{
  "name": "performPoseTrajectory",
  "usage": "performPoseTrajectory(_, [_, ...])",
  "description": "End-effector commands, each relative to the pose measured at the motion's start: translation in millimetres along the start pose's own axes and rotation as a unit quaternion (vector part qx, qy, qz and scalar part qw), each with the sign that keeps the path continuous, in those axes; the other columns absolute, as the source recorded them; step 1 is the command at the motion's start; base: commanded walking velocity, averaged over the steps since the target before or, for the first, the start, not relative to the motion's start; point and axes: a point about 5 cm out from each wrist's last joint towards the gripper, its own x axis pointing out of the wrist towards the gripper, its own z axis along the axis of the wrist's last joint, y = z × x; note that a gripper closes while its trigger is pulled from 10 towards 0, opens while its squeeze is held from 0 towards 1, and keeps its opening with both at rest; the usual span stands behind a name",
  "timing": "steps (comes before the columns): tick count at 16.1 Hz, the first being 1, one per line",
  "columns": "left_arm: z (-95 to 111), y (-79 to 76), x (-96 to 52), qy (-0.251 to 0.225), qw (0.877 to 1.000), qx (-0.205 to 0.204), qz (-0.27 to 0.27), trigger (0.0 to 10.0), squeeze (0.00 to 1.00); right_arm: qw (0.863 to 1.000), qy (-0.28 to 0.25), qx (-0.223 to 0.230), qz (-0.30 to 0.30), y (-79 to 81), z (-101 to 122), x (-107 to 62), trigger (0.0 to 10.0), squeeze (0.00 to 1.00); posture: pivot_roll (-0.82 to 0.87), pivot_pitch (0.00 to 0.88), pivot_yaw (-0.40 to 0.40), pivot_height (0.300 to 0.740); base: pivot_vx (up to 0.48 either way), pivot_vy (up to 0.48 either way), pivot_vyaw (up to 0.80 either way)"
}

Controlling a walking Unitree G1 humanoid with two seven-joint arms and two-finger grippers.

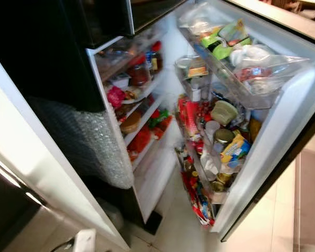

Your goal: Restocking fridge

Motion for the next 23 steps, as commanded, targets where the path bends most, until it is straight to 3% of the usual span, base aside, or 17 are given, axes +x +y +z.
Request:
performPoseTrajectory(1, [1,-5.1,0.6,0.001,1.0,-0.001,-0.004,10.0,0.0,1.0,0.019,0.001,0.011,15.1,-13,-11.8,10.0,0.0,-0.06,0.0,0.019,0.74,0.0,0.0,0.0])
performPoseTrajectory(3, [1,-5.1,0.6,0.0,1.0,0.001,-0.005,10.0,0.0,1.0,0.01,0.011,-0.002,13.6,-5,-9.4,10.0,0.0,-0.07,0.0,0.019,0.74,0.0,0.0,0.0])
performPoseTrajectory(6, [2,-5.6,0.8,-0.004,1.0,-0.002,-0.005,10.0,0.0,0.998,-0.024,0.031,0.046,22.2,15,-7.6,10.0,0.0,-0.06,0.0,0.014,0.74,0.0,0.0,0.0])
performPoseTrajectory(7, [3,-5.4,0.9,-0.003,1.0,-0.002,-0.004,10.0,0.0,0.995,-0.081,0.018,0.059,25.3,39,-6.1,10.0,0.0,-0.06,0.0,0.014,0.74,0.0,0.0,0.0])
performPoseTrajectory(9, [3,-5.3,1.0,-0.002,1.0,-0.001,-0.004,10.0,0.0,0.991,-0.117,0.024,0.065,26.9,59,-4.9,10.0,0.0,-0.07,0.0,0.014,0.74,0.0,0.0,0.0])
performPoseTrajectory(13, [3,-4.8,1.1,-0.001,1.0,-0.002,0.0,10.0,0.0,0.952,-0.259,0.001,0.162,57.7,134,-25.1,10.0,0.0,-0.06,0.0,0.012,0.74,0.0,0.0,0.0])
performPoseTrajectory(14, [3,-4.9,1.1,-0.001,1.0,-0.002,0.0,10.0,0.0,0.951,-0.265,0.003,0.163,58.5,137,-26.3,10.0,0.0,-0.06,0.0,0.011,0.74,0.0,0.0,0.0])
performPoseTrajectory(17, [3,-5.0,1.1,-0.002,1.0,-0.004,0.0,10.0,0.0,0.926,-0.32,0.051,0.195,71.8,180,-46.0,10.0,0.0,-0.06,0.0,0.009,0.74,0.0,0.0,0.0])
performPoseTrajectory(22, [3,-5.3,0.9,-0.003,1.0,-0.005,-0.001,10.0,0.0,0.889,-0.368,0.068,0.263,88.9,219,-72.8,10.0,0.0,-0.06,0.0,0.009,0.74,0.0,0.0,0.0])
performPoseTrajectory(23, [2,-5.3,0.9,-0.002,1.0,-0.002,-0.002,10.0,0.0,0.878,-0.364,0.054,0.305,97.9,222,-80.0,10.0,0.0,-0.06,0.0,0.01,0.74,0.0,0.0,0.0])
